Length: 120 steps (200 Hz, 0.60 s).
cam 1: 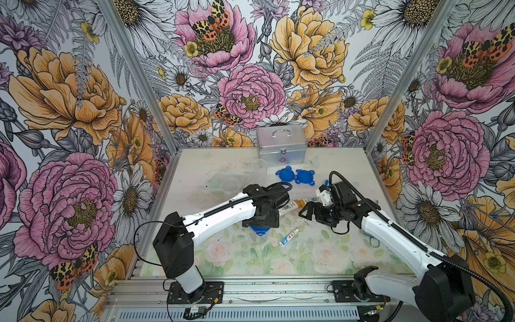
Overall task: Pack away toiletry kits
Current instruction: Pick up the container from the center of the board.
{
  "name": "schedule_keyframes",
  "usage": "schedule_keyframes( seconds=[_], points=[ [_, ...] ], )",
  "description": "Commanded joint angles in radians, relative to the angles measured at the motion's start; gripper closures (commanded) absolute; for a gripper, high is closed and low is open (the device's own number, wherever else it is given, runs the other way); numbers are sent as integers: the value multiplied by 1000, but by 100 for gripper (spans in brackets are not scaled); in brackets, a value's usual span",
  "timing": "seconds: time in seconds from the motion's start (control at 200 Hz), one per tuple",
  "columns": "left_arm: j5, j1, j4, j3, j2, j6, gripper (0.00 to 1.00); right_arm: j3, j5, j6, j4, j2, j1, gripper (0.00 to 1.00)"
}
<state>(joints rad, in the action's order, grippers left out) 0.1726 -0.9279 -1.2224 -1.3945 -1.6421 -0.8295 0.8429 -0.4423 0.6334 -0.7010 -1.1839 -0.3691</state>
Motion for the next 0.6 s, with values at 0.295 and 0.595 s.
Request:
schedule_keyframes(
  seconds=[0.295,0.595],
  points=[
    [-61,60,60,53,48,47,35,66,30,-35,-44,22,16,1],
    [-82,203,26,191,218,81,38,110,47,-53,-63,-9,16,1]
  ],
)
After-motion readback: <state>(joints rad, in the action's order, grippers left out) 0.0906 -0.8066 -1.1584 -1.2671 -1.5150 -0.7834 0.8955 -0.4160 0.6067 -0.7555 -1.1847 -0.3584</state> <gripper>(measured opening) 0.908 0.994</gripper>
